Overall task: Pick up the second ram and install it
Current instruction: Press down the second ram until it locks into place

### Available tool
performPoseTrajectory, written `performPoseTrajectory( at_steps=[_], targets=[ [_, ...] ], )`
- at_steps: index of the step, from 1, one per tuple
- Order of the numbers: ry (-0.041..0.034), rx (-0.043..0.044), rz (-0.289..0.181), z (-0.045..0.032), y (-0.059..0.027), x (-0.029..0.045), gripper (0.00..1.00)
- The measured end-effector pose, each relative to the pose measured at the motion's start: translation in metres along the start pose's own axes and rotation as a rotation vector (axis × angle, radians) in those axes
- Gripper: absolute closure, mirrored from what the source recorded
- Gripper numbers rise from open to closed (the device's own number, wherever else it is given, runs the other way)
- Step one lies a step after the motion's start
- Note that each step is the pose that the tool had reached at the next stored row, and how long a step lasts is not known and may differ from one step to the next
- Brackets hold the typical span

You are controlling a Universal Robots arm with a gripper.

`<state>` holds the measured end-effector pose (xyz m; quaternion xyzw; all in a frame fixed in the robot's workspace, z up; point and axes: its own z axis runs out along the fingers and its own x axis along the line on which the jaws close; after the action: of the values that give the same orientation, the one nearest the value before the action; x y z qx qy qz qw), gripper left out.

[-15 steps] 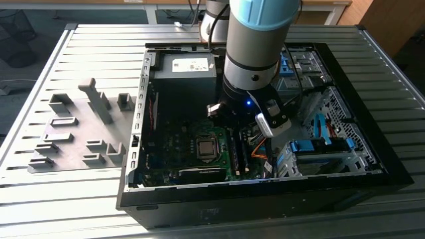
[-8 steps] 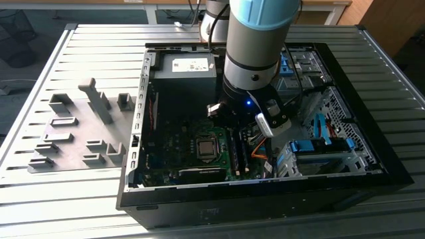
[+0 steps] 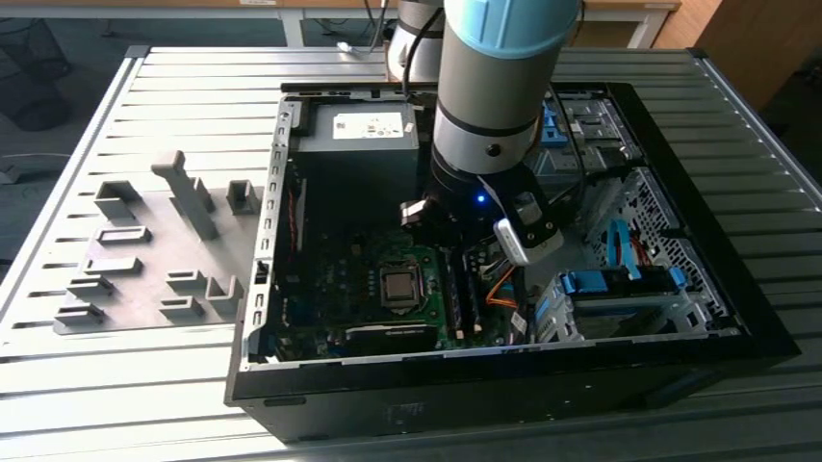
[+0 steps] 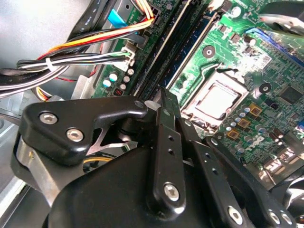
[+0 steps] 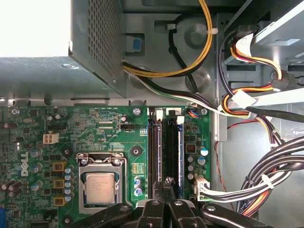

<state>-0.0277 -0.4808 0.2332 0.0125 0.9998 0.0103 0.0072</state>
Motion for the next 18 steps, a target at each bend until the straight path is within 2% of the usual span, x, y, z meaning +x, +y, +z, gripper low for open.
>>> performPoseTrajectory(
  at_steps=[8,18],
  targets=[
    [-0.0001,-0.0003,0.0,0.0078,-0.0001,0.0001,0.89],
    [0.0002,0.0006,0.0,0.0138,-0.0004,0.0002,0.89]
  ],
)
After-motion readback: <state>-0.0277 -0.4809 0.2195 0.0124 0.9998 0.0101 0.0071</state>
